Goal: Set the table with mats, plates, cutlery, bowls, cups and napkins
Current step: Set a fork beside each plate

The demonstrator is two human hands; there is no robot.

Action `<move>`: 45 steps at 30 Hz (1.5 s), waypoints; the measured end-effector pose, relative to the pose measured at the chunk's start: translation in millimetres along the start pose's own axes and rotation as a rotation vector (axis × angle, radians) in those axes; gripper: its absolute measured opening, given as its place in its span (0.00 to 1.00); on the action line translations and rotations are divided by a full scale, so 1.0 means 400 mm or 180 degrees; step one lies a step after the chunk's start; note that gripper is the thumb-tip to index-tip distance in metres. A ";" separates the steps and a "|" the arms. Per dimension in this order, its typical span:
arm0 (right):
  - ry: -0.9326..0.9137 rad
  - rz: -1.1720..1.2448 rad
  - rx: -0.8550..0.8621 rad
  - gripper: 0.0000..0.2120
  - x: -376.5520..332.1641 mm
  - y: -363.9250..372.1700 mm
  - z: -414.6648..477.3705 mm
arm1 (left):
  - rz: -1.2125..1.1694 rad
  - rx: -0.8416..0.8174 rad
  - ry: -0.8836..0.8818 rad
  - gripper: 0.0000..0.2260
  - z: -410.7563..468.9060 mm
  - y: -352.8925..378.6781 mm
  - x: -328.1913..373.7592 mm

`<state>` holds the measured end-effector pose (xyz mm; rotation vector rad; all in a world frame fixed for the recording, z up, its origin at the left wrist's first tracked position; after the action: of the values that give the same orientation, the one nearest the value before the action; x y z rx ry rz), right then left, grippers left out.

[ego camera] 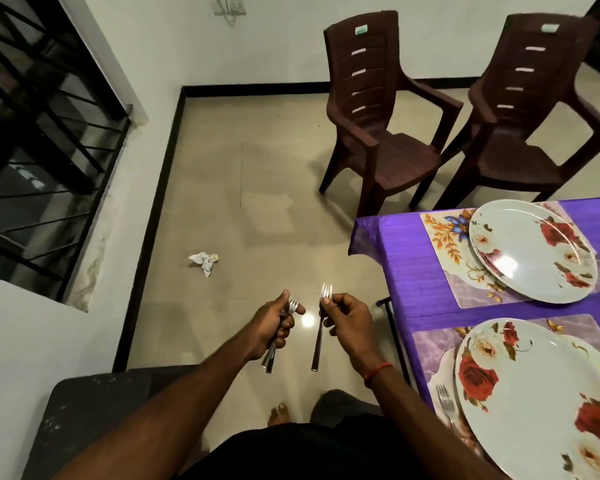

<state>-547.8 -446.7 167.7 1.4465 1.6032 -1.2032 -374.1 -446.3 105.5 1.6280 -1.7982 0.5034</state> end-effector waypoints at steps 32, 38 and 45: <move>0.0250 0.0306 0.0600 0.06 -0.213 -0.089 0.765 | 0.0799 -0.0173 0.0482 0.17 0.611 0.017 0.691; 0.0256 0.0422 0.0956 0.07 -0.256 -0.133 0.876 | 0.1226 -0.0577 0.0613 0.16 0.742 0.071 0.811; 0.0398 0.0585 0.1332 0.09 -0.332 -0.175 0.982 | 0.1294 -0.1033 0.0711 0.14 0.882 0.138 0.998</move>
<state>-634.8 -857.9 160.6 1.9184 1.3081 -1.4180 -507.8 -964.1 135.5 0.9535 -1.9245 0.5155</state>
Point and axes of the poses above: each hand's wrist, its own z-axis towards the middle knuckle, its own y-axis out of the palm, x = y × z, the point moved 10 cm from there along z, towards the middle knuckle, and after that the axes turned 2 degrees about -x, right-handed, at the moved point
